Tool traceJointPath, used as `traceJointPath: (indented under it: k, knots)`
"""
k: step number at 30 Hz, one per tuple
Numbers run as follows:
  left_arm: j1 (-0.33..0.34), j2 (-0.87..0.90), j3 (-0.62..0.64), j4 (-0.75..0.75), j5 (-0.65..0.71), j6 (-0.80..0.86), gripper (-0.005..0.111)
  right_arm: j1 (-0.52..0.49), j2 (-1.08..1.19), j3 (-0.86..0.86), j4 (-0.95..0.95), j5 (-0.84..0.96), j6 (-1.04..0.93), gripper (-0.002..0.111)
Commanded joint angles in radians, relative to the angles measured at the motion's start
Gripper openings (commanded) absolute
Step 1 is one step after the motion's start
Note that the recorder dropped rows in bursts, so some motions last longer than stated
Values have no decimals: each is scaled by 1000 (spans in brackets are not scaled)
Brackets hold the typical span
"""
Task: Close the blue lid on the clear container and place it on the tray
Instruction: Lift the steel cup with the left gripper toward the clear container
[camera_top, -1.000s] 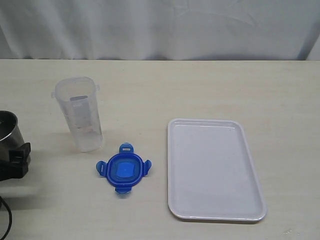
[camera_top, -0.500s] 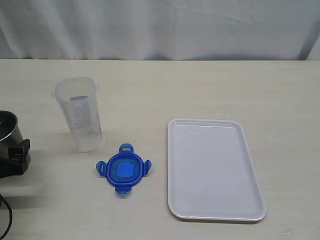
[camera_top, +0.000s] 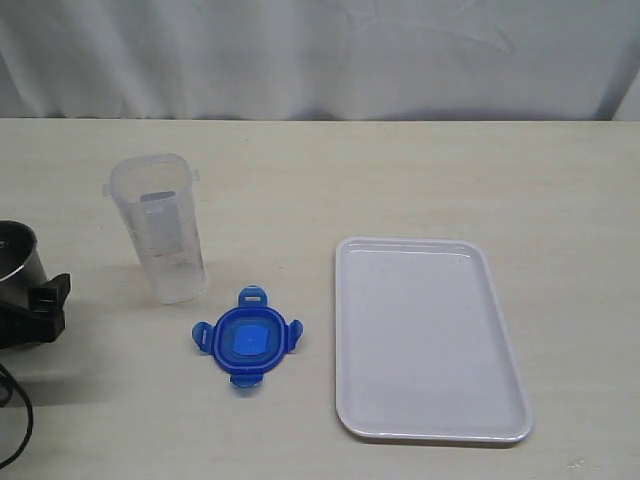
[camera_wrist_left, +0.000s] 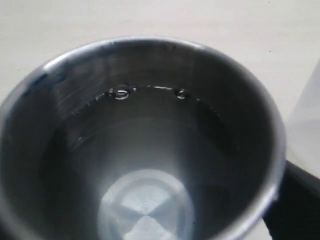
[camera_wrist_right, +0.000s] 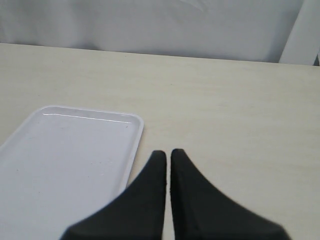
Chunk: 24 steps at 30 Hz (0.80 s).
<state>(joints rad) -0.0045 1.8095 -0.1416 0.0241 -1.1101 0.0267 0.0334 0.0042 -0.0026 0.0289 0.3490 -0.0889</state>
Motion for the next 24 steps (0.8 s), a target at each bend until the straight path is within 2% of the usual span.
traceJointPath:
  k: [1,24]
  knots:
    - [-8,3,-59,24,86,-9,105,4,-4,3,-8,-3,-1,4]
    - [-8,3,-59,27,86,-9,105,4,-4,3,-8,-3,-1,4]
